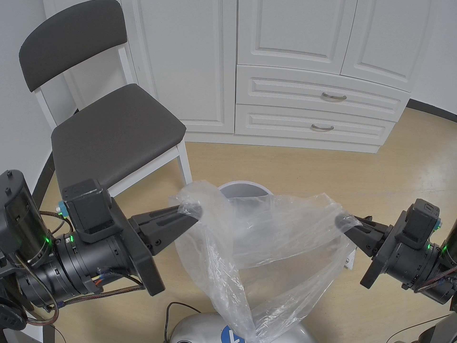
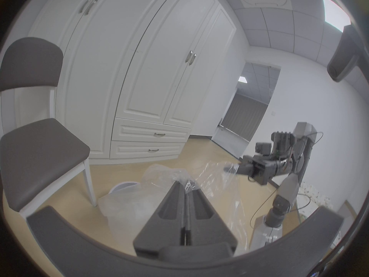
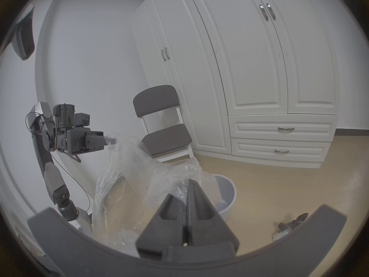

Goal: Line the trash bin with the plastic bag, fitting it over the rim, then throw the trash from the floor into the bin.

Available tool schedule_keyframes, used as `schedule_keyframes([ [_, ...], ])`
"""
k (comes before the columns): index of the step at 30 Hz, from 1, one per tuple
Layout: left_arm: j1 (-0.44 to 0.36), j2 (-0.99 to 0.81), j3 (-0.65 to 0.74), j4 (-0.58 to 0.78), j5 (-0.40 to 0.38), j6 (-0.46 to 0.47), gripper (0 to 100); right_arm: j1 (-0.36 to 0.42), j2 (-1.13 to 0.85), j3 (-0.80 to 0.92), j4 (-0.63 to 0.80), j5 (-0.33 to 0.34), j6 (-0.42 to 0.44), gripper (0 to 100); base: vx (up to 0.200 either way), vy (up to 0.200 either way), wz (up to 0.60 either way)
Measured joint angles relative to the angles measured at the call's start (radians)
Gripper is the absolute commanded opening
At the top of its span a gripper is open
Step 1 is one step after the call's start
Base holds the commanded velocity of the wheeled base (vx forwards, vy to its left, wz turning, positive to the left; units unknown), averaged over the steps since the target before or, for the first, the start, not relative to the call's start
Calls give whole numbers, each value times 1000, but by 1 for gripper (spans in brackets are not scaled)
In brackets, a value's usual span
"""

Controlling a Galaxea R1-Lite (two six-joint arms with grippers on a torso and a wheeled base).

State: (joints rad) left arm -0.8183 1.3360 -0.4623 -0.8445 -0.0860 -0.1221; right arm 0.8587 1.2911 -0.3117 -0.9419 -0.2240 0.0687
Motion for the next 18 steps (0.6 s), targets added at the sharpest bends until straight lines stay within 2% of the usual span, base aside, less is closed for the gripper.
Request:
schedule_keyframes([
  [6,-5,33,3,-109,0,-44,0,14,23,7,-1,-2,-2,0,0,0,0],
  [18,-1,83,9,-120,1,-43,0,17,56,2,-3,-8,10,0,0,0,0],
])
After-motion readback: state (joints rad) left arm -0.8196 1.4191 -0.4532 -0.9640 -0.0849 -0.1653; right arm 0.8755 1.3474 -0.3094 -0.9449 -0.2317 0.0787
